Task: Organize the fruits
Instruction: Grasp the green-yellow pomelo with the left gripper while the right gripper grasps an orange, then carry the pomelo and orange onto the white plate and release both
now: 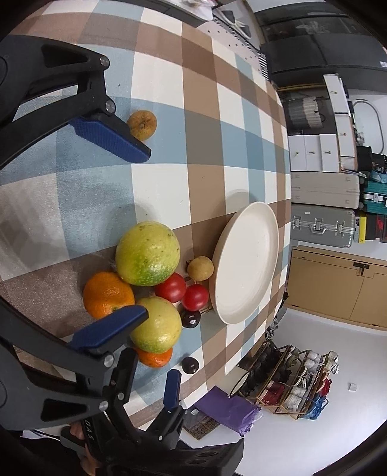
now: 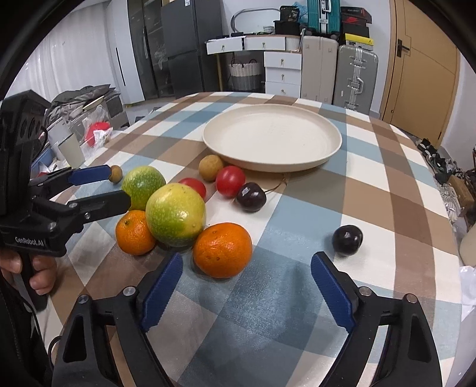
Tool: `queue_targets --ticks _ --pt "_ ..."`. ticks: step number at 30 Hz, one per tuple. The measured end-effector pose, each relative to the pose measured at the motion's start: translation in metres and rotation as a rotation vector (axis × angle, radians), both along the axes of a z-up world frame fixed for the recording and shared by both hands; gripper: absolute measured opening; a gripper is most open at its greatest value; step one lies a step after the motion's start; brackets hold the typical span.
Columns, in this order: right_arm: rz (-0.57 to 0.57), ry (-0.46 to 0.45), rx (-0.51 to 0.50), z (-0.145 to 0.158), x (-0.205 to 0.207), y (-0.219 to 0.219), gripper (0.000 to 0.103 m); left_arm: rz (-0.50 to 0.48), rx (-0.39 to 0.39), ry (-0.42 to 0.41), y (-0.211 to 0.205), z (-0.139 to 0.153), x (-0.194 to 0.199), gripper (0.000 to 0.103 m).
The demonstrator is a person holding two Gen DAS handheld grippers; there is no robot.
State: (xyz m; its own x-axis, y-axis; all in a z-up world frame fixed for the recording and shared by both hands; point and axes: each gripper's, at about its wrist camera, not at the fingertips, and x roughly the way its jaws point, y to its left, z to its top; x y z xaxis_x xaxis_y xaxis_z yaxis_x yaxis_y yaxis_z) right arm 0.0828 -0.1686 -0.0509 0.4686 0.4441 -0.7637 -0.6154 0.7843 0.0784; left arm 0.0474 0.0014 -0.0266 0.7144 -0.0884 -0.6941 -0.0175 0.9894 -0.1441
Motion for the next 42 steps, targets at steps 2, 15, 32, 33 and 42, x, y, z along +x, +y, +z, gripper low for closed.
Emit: queue_targets --ticks 2,15,32,33,42 --pt "0.004 0.013 -0.008 -0.004 0.003 0.003 0.082 -0.005 -0.002 0.016 0.0 -0.003 0.006 0.087" --pt "0.051 0.044 0.001 -0.005 0.003 0.006 0.057 -0.079 -0.063 0.038 -0.008 -0.006 0.021 0.047" --pt "0.027 -0.006 0.056 0.007 -0.003 -0.012 0.04 -0.047 -0.071 -0.044 0.0 0.009 0.008 0.047" --pt "0.027 -0.013 0.066 0.009 -0.003 -0.013 0.04 -0.043 -0.068 -0.054 0.001 0.012 0.007 0.047" --pt "-0.007 -0.082 0.167 0.038 0.002 -0.024 0.04 -0.021 -0.041 -0.155 0.002 0.044 0.008 0.047"
